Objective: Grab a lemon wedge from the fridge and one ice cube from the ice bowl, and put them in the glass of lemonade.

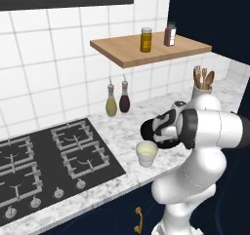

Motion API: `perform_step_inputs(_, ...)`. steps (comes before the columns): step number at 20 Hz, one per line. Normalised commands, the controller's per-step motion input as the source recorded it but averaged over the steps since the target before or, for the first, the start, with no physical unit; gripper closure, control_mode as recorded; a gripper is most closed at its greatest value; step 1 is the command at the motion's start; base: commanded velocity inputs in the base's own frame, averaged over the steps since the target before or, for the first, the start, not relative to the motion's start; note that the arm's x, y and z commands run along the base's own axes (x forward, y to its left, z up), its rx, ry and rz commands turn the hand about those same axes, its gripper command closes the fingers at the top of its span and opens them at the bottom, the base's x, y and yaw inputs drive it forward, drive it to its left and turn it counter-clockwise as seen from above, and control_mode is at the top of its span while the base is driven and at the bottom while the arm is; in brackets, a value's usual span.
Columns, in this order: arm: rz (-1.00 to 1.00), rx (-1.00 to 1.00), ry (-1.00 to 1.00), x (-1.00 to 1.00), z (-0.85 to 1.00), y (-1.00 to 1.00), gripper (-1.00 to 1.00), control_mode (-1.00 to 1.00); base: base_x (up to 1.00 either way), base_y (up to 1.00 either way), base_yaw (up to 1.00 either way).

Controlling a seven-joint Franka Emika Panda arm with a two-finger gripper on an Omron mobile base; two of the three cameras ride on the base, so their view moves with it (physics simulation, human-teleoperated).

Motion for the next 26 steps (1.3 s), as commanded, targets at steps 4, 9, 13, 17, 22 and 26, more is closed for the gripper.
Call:
perform_step_inputs(4, 0.07, 0.00, 0.00, -0.22, 0.00, 0.37, -1.00, -1.00, 0.00, 0.00, 0.00)
perform_step_inputs(9, 0.09, 0.00, 0.00, -0.03, 0.00, 0.39, -1.00, -1.00, 0.00, 0.00, 0.00)
perform_step_inputs(13, 0.00, 0.00, 0.00, 0.14, 0.01, 0.00, -1.00, -1.00, 0.00, 0.00, 0.00)
perform_step_inputs(17, 0.00, 0.00, 0.00, 0.07, 0.00, 0.00, -1.00, -1.00, 0.00, 0.00, 0.00)
perform_step_inputs(22, 0.00, 0.00, 0.00, 0.00, -0.06, 0.00, -1.00, -1.00, 0.00, 0.00, 0.00)
perform_step_inputs(26, 0.00, 0.00, 0.00, 0.00, -0.07, 0.00, -1.00, -1.00, 0.00, 0.00, 0.00)
